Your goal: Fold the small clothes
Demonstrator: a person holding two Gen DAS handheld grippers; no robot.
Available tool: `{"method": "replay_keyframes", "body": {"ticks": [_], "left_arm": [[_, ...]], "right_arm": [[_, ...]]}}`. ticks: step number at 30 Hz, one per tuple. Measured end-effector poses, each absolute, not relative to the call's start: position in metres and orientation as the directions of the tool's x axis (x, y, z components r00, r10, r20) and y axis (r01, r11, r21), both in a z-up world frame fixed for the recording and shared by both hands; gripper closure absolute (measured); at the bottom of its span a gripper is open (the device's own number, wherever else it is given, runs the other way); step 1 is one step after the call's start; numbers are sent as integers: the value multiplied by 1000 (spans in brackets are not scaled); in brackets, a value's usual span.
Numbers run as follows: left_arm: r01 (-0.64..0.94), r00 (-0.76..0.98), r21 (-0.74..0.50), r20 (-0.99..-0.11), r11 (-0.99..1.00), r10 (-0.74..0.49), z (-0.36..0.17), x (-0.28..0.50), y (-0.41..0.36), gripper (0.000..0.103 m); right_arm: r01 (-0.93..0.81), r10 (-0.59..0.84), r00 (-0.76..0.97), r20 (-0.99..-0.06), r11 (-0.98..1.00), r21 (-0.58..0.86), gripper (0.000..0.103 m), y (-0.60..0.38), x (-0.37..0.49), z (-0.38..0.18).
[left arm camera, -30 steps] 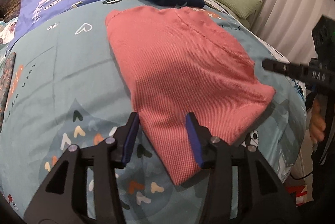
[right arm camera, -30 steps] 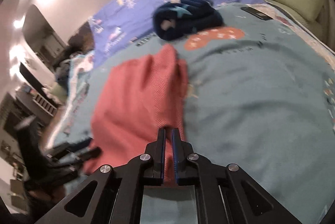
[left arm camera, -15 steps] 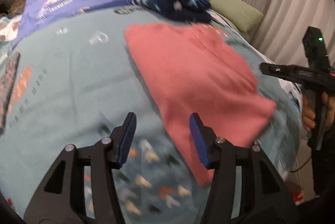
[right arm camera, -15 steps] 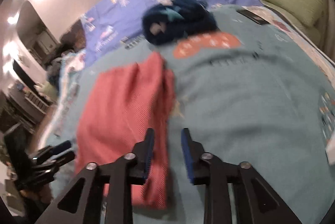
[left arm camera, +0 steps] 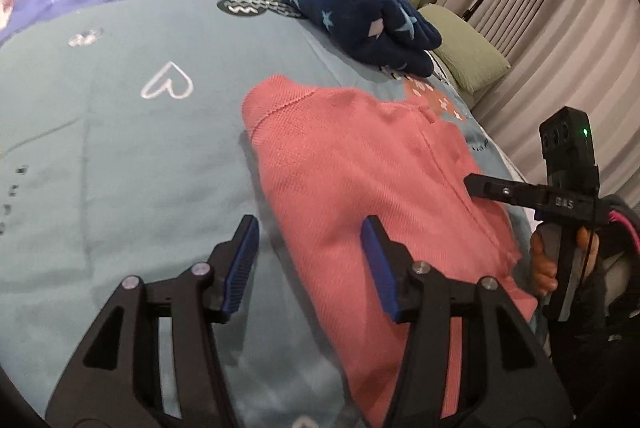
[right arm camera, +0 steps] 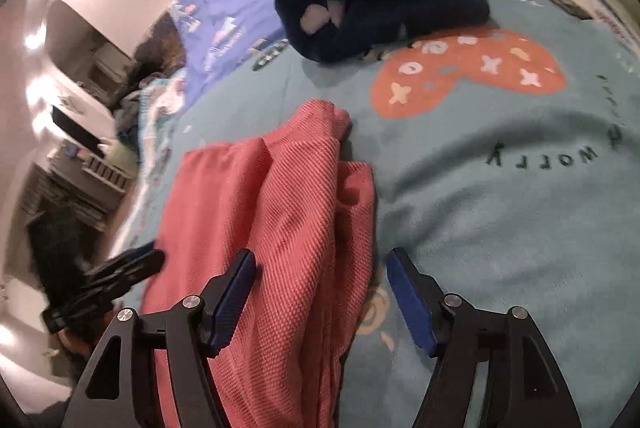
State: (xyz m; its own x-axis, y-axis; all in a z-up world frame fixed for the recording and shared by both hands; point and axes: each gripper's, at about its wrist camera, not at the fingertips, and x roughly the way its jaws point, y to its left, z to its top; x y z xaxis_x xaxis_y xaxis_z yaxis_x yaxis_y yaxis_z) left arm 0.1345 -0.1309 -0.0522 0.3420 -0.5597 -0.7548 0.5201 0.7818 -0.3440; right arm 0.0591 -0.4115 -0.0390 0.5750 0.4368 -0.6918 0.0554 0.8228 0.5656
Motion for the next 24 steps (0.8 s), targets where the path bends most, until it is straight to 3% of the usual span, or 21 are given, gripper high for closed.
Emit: {"method": "replay_keyframes", "body": {"ticks": [5, 15, 17, 19, 21, 23, 24], "left_arm": [[526, 308, -402, -731, 749, -608, -62, 144, -134, 47], [563, 295, -402, -719, 722, -630, -64, 148, -141, 42], [568, 299, -395, -718, 722, -628, -65, 148, -144, 42], [567, 306, -389, -719, 726, -624, -64, 149, -147, 45], [572, 328, -365, -719, 734, -613, -61, 148, -150, 58], [586, 362, -318, -720, 745, -592, -55, 142, -153, 72], [594, 383, -289, -718, 750, -581, -51, 139, -154, 73]], "right_arm": [[-32, 523, 554, -647, 790, 612, 32, -413, 68, -42], [-121, 573, 539, -618, 778, 616, 34, -403, 86, -45], [-125, 576, 541, -613, 776, 619, 40, -400, 91, -46], [-118, 562, 547, -621, 785, 608, 60, -399, 91, -45], [-107, 547, 556, -626, 794, 599, 75, -397, 94, -45], [-106, 539, 570, -620, 797, 595, 79, -397, 92, -43], [-110, 518, 586, -623, 813, 572, 81, -394, 88, -39]]}}
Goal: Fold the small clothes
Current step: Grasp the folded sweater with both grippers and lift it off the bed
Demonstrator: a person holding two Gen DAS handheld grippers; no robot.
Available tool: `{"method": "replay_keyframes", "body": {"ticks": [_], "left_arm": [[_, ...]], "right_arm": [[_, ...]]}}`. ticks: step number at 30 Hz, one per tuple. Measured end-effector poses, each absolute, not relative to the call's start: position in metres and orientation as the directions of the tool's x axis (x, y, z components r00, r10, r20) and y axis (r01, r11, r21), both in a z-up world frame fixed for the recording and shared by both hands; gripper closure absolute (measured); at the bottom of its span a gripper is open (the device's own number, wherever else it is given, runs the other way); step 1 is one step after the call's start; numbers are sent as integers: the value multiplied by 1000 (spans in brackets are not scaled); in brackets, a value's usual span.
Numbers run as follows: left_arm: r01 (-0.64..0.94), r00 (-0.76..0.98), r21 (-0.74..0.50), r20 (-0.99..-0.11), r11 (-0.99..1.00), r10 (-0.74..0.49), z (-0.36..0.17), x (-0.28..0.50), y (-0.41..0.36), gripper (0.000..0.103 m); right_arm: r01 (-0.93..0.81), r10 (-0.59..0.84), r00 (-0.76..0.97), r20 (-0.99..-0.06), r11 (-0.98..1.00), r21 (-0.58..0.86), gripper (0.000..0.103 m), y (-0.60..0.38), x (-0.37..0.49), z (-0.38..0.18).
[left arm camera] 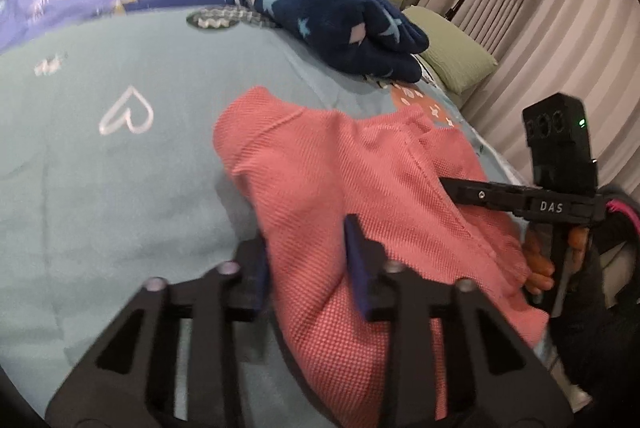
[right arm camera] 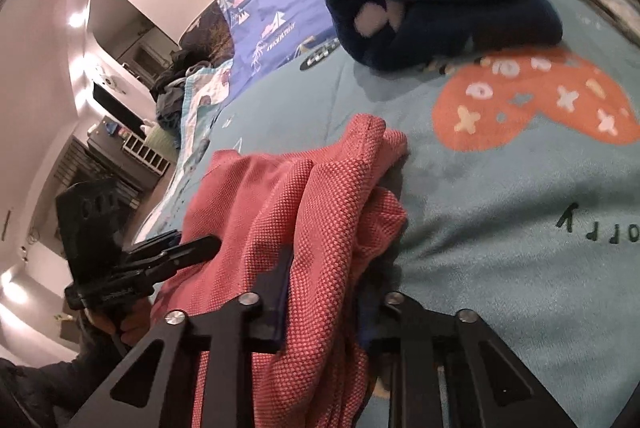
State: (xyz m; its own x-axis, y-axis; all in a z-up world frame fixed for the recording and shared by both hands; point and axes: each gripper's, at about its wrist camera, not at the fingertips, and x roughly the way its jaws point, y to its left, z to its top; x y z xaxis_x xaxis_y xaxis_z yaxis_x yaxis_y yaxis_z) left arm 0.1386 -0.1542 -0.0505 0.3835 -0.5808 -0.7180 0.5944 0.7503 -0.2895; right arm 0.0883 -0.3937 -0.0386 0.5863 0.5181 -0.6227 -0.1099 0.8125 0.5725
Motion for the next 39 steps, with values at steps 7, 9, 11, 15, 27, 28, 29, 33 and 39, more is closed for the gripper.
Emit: {"method": "replay_keyframes", "body": {"ticks": [7, 9, 11, 15, 27, 28, 29, 33, 39], "left_arm": [[624, 478, -199, -667, 755, -571, -12, 115, -157, 77], [636, 500, -189, -638, 748, -586, 4, 105, -156, 78], [652, 523, -167, -606, 739, -599, 23, 93, -158, 78], [685, 563, -111, -547, 720, -620, 57, 69, -166, 79], [729, 651, 80, -387, 680, -653, 172, 46, -221, 79], [727, 658, 94, -375, 680, -652, 183, 47, -226, 79], [725, 666, 108, -364, 680, -652, 193, 49, -232, 79], [701, 703, 163, -322, 695, -634, 232, 59, -255, 79], [668, 739, 203, -292, 716, -607, 272, 88, -286, 79]], "right_arm": [[-147, 421, 690, -589, 878, 455, 83, -381, 54, 8], [-152, 399, 721, -567, 889, 433, 84, -379, 39, 24], [-152, 374, 750, -545, 901, 407, 84, -377, 23, 39], [-134, 303, 825, -478, 925, 355, 84, -377, -11, 74], [-71, 148, 943, -299, 964, 255, 84, -416, -61, 185], [-69, 142, 947, -289, 965, 252, 84, -419, -61, 192], [-61, 130, 953, -273, 967, 246, 84, -424, -59, 205], [-34, 87, 970, -228, 973, 229, 84, -439, -47, 242], [-6, 49, 980, -193, 976, 218, 84, -464, -15, 283]]}}
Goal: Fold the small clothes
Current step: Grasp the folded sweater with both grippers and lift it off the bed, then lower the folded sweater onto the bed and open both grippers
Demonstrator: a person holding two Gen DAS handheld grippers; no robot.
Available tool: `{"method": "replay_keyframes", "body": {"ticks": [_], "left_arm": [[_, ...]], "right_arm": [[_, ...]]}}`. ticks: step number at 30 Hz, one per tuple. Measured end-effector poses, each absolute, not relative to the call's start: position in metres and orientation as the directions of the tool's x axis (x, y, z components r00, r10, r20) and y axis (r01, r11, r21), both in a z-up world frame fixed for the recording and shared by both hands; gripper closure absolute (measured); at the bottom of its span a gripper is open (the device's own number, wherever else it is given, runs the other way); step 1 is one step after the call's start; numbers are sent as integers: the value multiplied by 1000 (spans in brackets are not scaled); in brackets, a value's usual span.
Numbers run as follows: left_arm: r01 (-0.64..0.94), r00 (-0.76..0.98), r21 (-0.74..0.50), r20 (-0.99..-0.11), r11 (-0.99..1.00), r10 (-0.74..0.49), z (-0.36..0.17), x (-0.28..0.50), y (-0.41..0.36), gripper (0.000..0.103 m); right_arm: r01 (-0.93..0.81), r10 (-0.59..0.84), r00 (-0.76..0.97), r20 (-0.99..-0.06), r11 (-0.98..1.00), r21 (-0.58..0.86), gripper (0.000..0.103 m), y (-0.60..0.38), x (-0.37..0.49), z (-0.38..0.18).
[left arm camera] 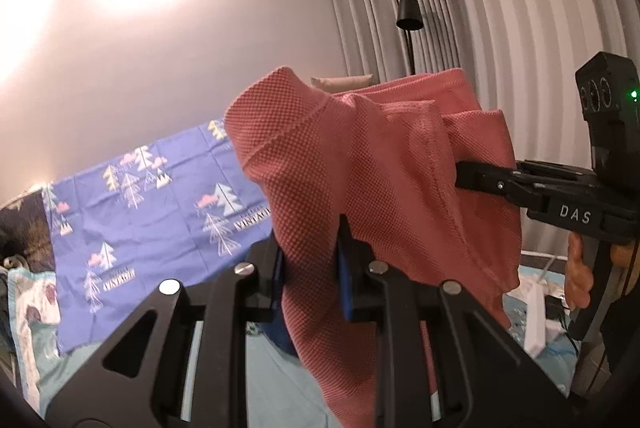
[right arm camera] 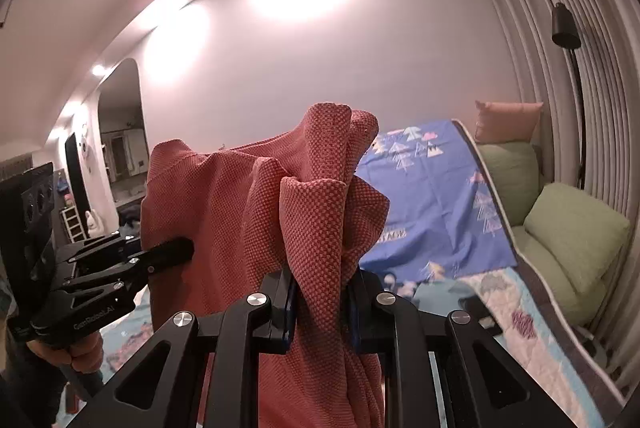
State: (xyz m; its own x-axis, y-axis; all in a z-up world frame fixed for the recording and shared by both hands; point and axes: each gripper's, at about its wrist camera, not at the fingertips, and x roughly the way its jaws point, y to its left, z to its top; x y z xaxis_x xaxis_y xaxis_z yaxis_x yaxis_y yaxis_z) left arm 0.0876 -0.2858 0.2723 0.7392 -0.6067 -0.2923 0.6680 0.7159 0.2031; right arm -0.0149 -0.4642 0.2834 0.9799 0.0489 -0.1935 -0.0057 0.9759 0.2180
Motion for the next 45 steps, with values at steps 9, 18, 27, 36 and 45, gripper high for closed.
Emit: {"method": "replay_keyframes", "body": {"ticks": [9, 18, 27, 36, 45], "left_arm": [[623, 775, 234, -312, 746, -549, 275, 145, -327, 79], [591, 778, 197, -393, 782, -490, 218, 245, -353, 79], [499, 750, 174, -577, 849, -323, 90, 370, -378, 76], [469, 714, 94, -626, 878, -315, 10, 411, -371, 72], [454, 741, 125, -602, 882, -296, 12, 411, -371, 72]], "right_arm": [[24, 30, 975, -221, 971, 238, 84, -499, 58, 290], [41, 60, 942, -329, 955, 293, 84, -540, 180, 237], [68, 146, 820, -553, 935, 348, 82, -558, 324, 118], [144, 136, 735, -664, 926, 349, 63, -591, 369, 21], [193, 87, 752, -653, 918, 345, 56, -598, 365, 24]]}}
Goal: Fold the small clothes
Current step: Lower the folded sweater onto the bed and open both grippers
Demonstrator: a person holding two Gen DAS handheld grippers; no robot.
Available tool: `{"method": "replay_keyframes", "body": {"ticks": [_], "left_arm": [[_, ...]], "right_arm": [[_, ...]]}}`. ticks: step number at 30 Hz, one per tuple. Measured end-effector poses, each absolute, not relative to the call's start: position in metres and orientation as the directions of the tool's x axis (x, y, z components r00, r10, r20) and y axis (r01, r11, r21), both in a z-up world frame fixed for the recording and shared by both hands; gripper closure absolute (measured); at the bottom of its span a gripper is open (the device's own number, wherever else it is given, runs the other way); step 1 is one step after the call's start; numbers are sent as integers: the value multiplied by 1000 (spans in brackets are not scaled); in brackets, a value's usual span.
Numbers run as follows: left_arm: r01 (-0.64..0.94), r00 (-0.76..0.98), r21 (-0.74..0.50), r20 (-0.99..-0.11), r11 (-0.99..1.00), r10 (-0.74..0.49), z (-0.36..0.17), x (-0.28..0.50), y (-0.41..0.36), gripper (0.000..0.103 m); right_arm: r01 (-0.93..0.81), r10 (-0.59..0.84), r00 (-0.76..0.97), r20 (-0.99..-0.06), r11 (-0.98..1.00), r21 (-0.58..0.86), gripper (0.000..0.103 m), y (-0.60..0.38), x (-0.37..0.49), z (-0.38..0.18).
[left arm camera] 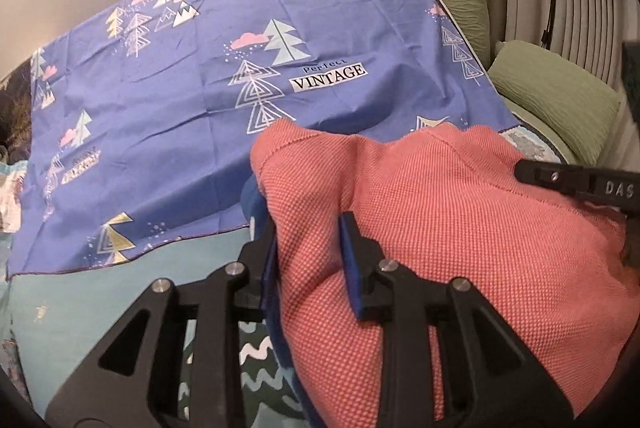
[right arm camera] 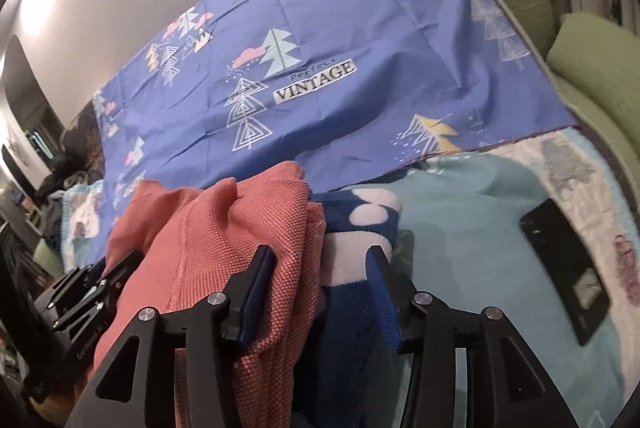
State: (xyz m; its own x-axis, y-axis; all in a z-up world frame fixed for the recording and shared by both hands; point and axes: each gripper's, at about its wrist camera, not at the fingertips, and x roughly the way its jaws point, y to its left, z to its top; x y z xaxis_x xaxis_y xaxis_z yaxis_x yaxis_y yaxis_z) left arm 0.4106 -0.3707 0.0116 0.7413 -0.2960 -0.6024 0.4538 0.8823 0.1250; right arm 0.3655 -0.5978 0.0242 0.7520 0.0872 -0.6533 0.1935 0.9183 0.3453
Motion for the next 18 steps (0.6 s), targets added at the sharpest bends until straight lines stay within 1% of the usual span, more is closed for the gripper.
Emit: {"method": "replay_keyframes", "body": {"ticks": [2, 5, 6, 10, 13, 15, 18], "left_arm": [[442, 750, 137, -598, 886, -282, 18, 404, -370, 68], [443, 745, 135, -605, 886, -281, 30, 388, -362, 66], [449, 740, 125, -608, 885, -289, 34, 380, -357, 65], [471, 720, 75, -608, 879, -333, 51, 344, -341, 54], [504, 695, 33, -609, 863, -383, 63, 302, -329, 49], [525, 681, 18, -609, 851, -407, 68, 276, -322, 43], [560, 660, -10, -599, 828, -454, 78, 232, -309, 39]], "right_arm": [[223, 35, 757, -652, 925, 308, 55, -594, 355, 37], [274, -62, 760, -646, 933, 234, 56, -588, 325, 63], [274, -70, 763, -643, 936, 223, 56, -587, 316, 68], [281, -88, 762, -641, 937, 205, 54, -578, 264, 88], [292, -89, 760, -644, 932, 215, 54, -571, 224, 96], [297, -108, 753, -649, 936, 188, 53, -558, 192, 99], [293, -139, 755, -641, 946, 140, 48, -534, 148, 102]]}}
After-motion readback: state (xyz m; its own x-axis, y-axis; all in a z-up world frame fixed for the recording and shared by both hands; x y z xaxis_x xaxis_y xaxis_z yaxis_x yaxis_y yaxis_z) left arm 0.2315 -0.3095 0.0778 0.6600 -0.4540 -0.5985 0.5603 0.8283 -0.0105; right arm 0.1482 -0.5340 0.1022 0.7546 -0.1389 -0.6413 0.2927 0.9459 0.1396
